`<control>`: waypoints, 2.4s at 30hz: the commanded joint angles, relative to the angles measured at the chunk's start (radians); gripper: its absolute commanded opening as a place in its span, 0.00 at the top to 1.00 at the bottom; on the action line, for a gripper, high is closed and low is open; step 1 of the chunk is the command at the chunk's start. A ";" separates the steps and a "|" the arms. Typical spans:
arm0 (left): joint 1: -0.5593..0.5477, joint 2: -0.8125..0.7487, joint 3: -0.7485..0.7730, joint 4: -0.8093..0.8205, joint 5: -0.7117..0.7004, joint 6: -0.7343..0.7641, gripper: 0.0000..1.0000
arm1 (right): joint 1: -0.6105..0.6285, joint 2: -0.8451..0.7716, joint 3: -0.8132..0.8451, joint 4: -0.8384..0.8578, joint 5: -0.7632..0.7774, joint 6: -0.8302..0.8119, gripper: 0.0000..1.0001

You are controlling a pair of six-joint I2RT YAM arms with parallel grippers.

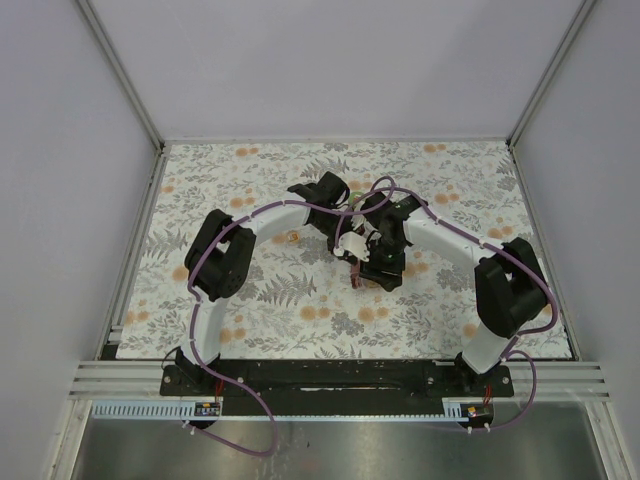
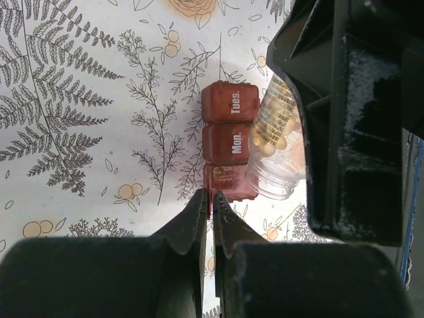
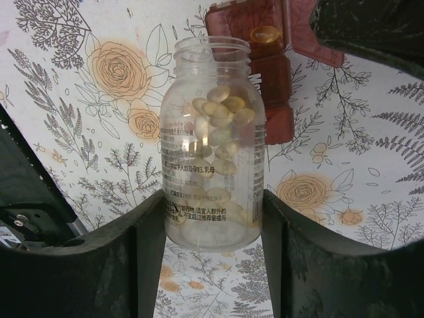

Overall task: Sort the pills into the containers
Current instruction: Pour the pill into the pill container.

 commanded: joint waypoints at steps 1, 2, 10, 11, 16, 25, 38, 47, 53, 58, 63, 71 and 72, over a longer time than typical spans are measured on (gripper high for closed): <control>-0.015 -0.012 0.001 0.017 0.001 0.019 1.00 | 0.011 0.003 0.044 -0.002 0.029 0.019 1.00; -0.015 -0.012 0.002 0.017 0.004 0.019 1.00 | 0.011 0.005 0.046 0.001 0.029 0.020 1.00; -0.020 -0.019 -0.007 0.017 0.002 0.022 1.00 | 0.013 0.026 0.078 -0.010 0.041 0.048 1.00; -0.021 -0.020 -0.007 0.017 0.002 0.025 1.00 | 0.011 0.026 0.079 -0.010 0.043 0.049 1.00; -0.021 -0.025 -0.015 0.017 0.002 0.031 1.00 | 0.013 0.036 0.096 -0.017 0.050 0.066 1.00; -0.026 -0.028 -0.019 0.017 -0.002 0.034 1.00 | 0.013 0.036 0.113 -0.023 0.058 0.085 1.00; -0.031 -0.031 -0.025 0.017 -0.006 0.042 1.00 | 0.013 -0.024 0.053 0.044 0.041 0.098 1.00; -0.031 -0.035 -0.027 0.017 -0.013 0.048 1.00 | 0.011 -0.073 0.004 0.081 0.020 0.108 1.00; -0.031 -0.035 -0.027 0.017 -0.010 0.049 1.00 | 0.011 -0.105 -0.013 0.092 0.020 0.114 1.00; -0.032 -0.040 -0.032 0.017 -0.007 0.048 1.00 | 0.011 -0.109 -0.028 0.104 0.020 0.117 1.00; -0.032 -0.048 -0.039 0.017 -0.012 0.051 1.00 | 0.011 -0.105 -0.040 0.110 0.033 0.114 1.00; -0.031 -0.062 -0.042 0.017 -0.013 0.059 1.00 | 0.008 -0.115 -0.049 0.116 0.040 0.114 1.00; -0.032 -0.063 -0.042 0.017 -0.013 0.059 1.00 | 0.010 -0.113 -0.049 0.118 0.038 0.115 1.00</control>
